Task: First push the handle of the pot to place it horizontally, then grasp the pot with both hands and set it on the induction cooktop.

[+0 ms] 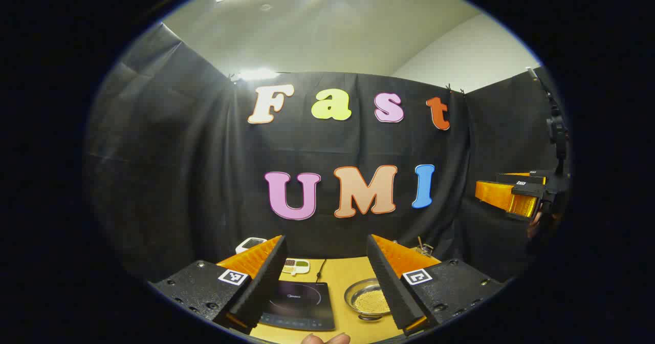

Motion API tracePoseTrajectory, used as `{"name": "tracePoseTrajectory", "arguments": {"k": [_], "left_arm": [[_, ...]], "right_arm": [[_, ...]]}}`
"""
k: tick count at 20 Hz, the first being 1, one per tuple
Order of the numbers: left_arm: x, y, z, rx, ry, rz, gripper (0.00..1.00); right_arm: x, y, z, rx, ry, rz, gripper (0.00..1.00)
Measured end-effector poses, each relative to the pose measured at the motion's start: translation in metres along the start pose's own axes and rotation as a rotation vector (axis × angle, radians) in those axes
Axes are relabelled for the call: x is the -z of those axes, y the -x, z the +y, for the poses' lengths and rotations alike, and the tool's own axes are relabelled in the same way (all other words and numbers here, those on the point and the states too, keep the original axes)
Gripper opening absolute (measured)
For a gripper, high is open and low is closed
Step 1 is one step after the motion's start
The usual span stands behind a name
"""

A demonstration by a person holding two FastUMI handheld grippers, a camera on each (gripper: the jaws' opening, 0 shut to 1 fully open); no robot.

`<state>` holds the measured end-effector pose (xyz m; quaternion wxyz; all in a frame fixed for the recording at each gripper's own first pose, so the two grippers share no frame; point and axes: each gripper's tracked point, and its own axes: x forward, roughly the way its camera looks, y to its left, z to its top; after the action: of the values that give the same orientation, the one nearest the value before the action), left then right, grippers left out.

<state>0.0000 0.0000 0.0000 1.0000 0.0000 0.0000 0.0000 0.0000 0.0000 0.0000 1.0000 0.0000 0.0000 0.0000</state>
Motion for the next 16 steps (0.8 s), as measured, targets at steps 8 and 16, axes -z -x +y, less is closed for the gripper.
{"name": "tracePoseTrajectory", "arguments": {"k": [8,16], "left_arm": [[-0.001,0.002,-0.008,-0.044,0.004,0.009,0.94],[-0.006,0.003,-0.005,-0.101,-0.04,0.004,0.9]], "right_arm": [[0.013,-0.003,-0.015,-0.023,-0.007,0.024,0.98],[0.019,-0.012,-0.025,-0.037,-0.036,0.013,0.98]]}}
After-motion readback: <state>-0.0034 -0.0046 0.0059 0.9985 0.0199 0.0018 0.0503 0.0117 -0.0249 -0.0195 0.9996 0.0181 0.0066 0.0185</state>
